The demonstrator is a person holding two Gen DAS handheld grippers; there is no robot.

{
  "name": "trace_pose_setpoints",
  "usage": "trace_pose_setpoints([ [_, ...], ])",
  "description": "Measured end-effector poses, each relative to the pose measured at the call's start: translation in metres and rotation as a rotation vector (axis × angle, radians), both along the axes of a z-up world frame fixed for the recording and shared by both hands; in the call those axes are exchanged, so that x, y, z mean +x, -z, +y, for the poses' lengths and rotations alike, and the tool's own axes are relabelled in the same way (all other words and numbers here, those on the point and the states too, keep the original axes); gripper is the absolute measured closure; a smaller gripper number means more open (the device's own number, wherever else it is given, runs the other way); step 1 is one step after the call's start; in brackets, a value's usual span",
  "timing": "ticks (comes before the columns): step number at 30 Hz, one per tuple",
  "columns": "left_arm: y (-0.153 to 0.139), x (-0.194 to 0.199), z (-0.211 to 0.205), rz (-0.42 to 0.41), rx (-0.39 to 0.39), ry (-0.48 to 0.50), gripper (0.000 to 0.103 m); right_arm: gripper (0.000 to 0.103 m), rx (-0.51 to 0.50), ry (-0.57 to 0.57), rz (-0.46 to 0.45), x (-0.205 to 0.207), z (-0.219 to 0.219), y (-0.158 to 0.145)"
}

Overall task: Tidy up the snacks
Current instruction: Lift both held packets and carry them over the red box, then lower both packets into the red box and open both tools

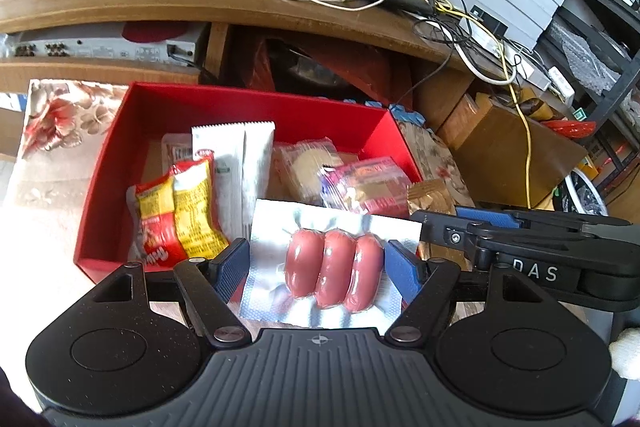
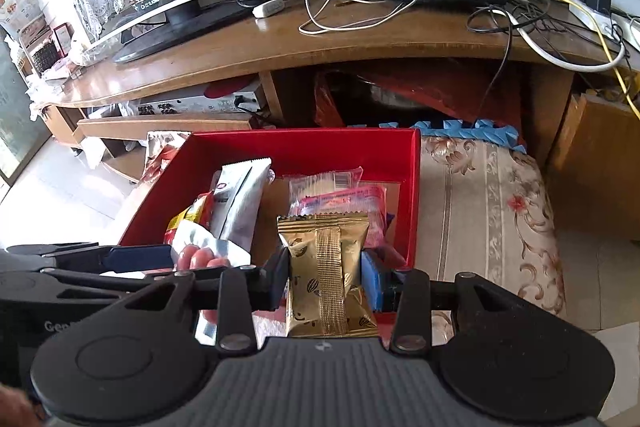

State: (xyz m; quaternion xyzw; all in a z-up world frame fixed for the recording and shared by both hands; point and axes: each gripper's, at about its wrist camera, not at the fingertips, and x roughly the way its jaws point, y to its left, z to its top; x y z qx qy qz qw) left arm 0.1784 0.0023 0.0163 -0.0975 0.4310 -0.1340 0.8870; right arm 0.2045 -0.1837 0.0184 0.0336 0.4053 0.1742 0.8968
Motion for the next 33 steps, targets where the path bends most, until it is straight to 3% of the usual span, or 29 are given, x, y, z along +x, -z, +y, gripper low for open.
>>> trace_pose_setpoints([
  [8, -0.003, 0.014, 0.001, -0.022, 0.032, -0.013, 0.025, 0.064, -0.008, 0.006, -0.003, 0.013, 0.004, 0.001],
  [10, -0.004, 0.018, 0.001, -0.026, 0.035, -0.015, 0.041, 0.064, -0.012, 0.001, -0.002, 0.017, 0.007, 0.002],
  [11, -0.004, 0.020, 0.001, -0.025, 0.031, -0.014, 0.042, 0.064, -0.011, -0.003, 0.000, 0.019, 0.009, 0.003],
  [20, 0.016, 0.039, 0.003, 0.011, 0.079, -0.038, 0.039, 0.061, -0.022, 0.016, 0.022, 0.042, 0.013, 0.021],
  [33, 0.009, 0.034, 0.006, -0.027, 0.133, -0.087, 0.019, 0.048, -0.052, 0.038, 0.003, 0.040, 0.013, 0.018],
])
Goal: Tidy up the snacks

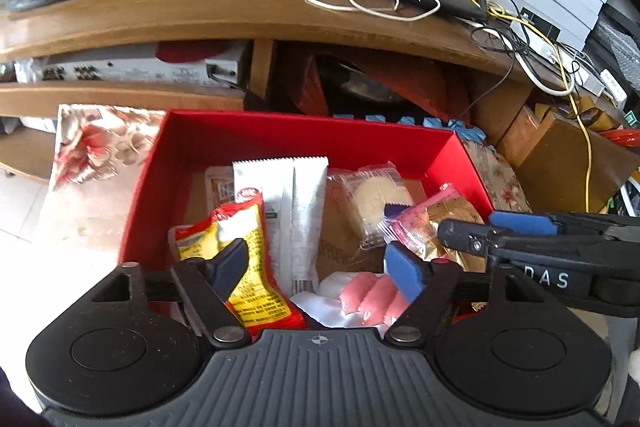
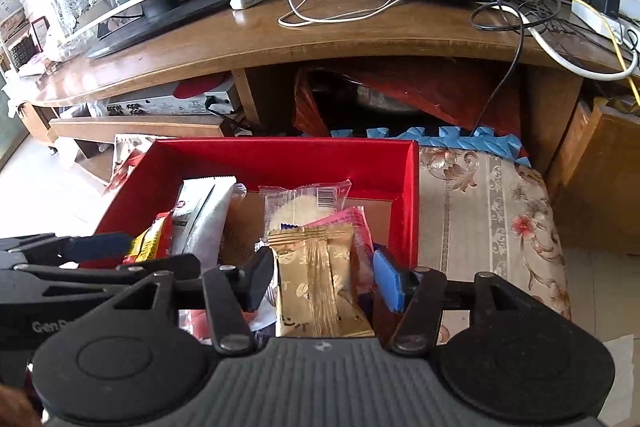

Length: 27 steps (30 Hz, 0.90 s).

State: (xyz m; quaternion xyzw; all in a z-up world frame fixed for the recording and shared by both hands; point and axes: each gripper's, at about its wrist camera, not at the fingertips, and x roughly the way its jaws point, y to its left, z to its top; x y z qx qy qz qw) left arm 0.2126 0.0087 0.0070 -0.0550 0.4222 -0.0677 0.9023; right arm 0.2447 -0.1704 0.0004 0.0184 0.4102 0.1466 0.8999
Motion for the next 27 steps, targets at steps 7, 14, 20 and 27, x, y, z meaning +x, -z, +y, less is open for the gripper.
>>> trace_pose_setpoints([
  [7, -0.011, -0.011, -0.002, -0.067, 0.054, -0.031, 0.009, 0.044, -0.011, 0.019, -0.053, -0.012, -0.001, -0.012],
  [14, -0.019, -0.022, 0.005, -0.097, 0.034, -0.070, 0.000, 0.041, -0.007, 0.022, -0.084, -0.030, -0.003, -0.023],
  [20, -0.018, -0.042, 0.006, -0.101, 0.051, -0.073, 0.000, 0.037, 0.003, 0.019, -0.094, -0.058, -0.006, -0.026],
  [27, -0.020, -0.083, -0.010, -0.201, 0.211, -0.088, 0.000, 0.036, 0.010, 0.028, -0.076, -0.093, -0.014, -0.021],
])
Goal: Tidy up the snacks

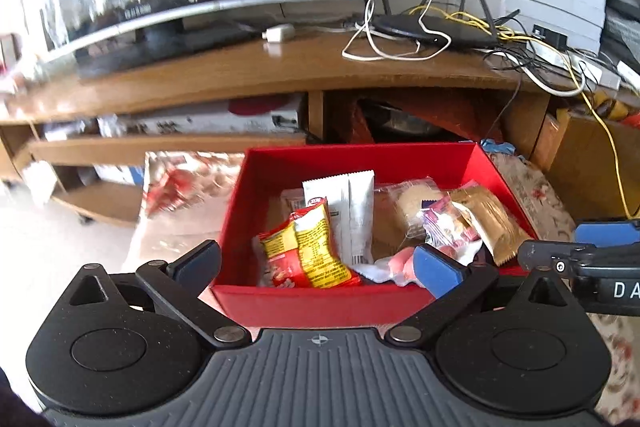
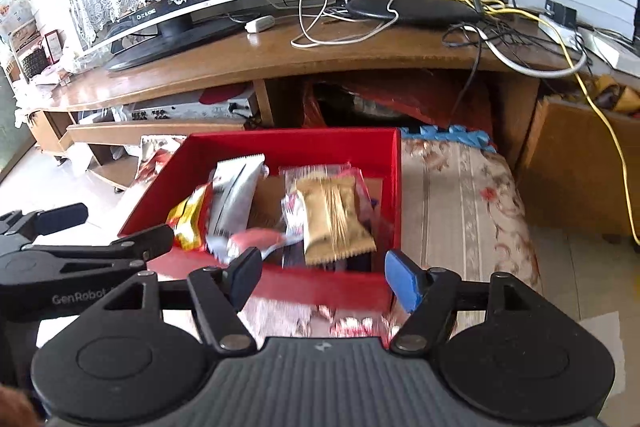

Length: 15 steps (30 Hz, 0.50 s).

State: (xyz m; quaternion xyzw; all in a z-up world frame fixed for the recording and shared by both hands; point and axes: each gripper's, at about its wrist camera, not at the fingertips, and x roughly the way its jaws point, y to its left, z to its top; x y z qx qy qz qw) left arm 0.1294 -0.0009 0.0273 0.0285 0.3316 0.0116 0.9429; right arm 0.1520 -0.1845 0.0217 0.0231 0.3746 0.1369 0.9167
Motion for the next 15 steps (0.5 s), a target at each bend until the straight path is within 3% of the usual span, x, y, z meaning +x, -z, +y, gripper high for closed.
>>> trace_pose_setpoints([
  [10, 0.005, -0.037, -0.022, 0.002, 0.060, 0.018, 0.000, 0.036, 0.014, 0.012, 0.035, -0.038, -0.011, 0.009],
  [15, 0.007, -0.040, -0.019, 0.078, -0.020, 0.026, 0.004, 0.036, 0.025, 0.017, 0.042, -0.046, -0.016, 0.010],
])
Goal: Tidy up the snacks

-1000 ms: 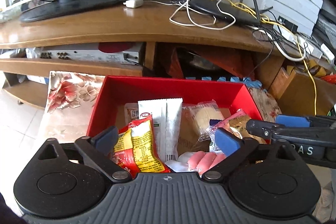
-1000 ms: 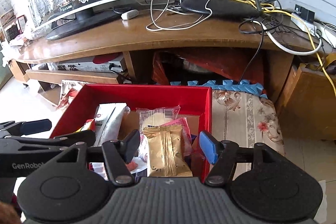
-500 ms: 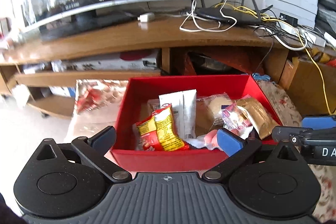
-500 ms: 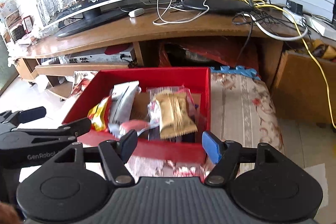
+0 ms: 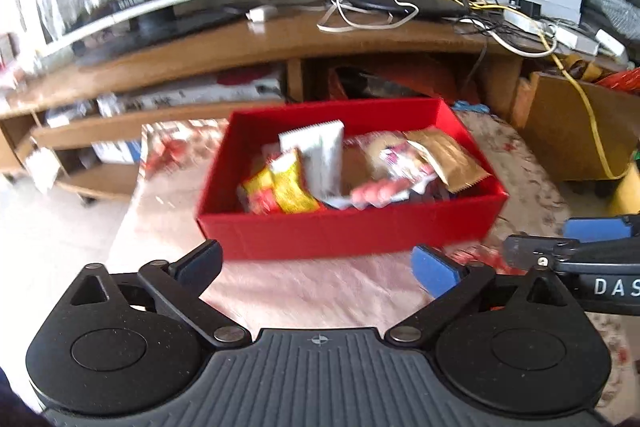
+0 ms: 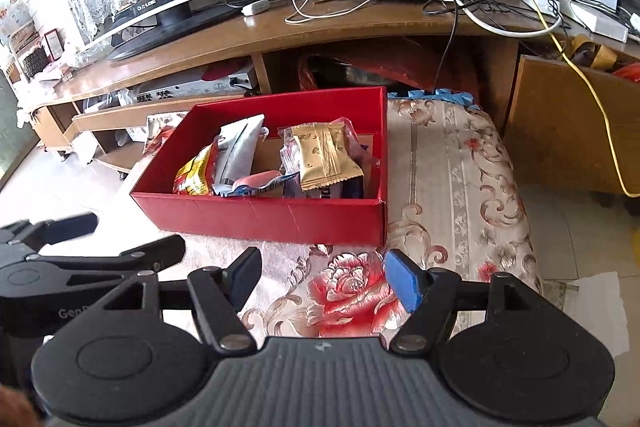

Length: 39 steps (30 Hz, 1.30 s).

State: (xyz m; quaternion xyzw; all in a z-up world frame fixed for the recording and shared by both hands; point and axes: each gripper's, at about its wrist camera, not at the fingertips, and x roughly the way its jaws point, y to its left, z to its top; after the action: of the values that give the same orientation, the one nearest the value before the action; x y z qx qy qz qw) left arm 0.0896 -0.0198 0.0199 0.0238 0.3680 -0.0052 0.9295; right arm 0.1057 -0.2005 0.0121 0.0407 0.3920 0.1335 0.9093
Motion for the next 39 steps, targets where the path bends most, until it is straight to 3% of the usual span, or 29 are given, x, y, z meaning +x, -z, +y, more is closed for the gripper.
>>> trace_pose_setpoints([
  [5, 0.006, 0.000, 0.005, 0.059, -0.104, 0.007, 0.008, 0.036, 0.008, -0.001, 0.011, -0.001, -0.001, 0.002],
  [13, 0.012, 0.000, 0.005, 0.072, -0.094, -0.021, 0.004, 0.036, -0.003, -0.005, 0.032, 0.001, 0.002, 0.007],
  [22, 0.023, -0.003, 0.005, 0.144, -0.124, -0.020, 0.010, 0.036, -0.024, -0.003, 0.076, -0.006, 0.002, 0.018],
  [39, 0.031, -0.013, 0.005, 0.165, -0.103, -0.037, 0.008, 0.036, -0.037, -0.007, 0.118, -0.012, 0.005, 0.027],
])
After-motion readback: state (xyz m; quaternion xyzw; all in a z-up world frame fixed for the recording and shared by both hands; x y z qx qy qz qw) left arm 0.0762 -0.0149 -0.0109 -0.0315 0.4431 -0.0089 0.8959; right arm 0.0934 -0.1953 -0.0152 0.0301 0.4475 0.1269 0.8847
